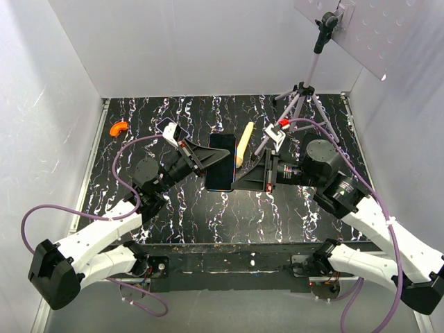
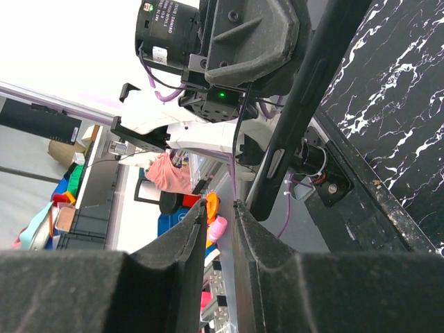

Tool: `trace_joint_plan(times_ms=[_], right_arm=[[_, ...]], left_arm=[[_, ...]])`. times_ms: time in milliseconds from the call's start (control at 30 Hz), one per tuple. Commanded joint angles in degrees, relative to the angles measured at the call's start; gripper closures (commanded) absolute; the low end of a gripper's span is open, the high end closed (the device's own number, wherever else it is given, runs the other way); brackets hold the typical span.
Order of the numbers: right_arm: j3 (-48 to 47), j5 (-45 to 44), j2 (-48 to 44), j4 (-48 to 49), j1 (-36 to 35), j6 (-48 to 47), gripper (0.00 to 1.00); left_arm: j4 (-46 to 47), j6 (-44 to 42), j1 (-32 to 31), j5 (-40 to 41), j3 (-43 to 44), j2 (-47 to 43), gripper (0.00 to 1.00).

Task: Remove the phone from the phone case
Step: Remove the phone case from the phone.

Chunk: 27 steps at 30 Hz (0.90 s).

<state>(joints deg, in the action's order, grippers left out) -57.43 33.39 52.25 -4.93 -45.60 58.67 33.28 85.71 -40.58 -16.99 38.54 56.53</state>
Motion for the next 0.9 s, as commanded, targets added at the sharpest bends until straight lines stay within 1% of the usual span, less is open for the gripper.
trace_joint_plan(times_ms=[0, 467, 567, 700, 867], right_arm=[[0.56, -0.25, -1.01, 0.36, 0.08, -1.11, 0.72], [1.97, -0.6, -0.13, -0.17, 0.08, -1.55, 0.72], [2.23, -1.48, 0.39, 0.27, 0.08, -1.46, 0.71], [2.32, -2.89, 1.63, -1.49, 0.08, -2.08, 0.71], [3.38, -2.98, 3.56, 1.85, 0.08, -0.14, 0.71]], left_arm=[[5.31, 2.26, 0.15, 0.29, 1.97, -1.51, 1.0], [5.83, 2.79, 0.15, -0.06, 2.5, -1.69, 1.0], [5.48, 2.79, 0.06, 0.03, 2.5, -2.3, 1.0], [5.75, 3.06, 0.06, -0.06, 2.94, -2.31, 1.0], [5.75, 3.06, 0.15, -0.32, 3.64, -2.04, 1.0]])
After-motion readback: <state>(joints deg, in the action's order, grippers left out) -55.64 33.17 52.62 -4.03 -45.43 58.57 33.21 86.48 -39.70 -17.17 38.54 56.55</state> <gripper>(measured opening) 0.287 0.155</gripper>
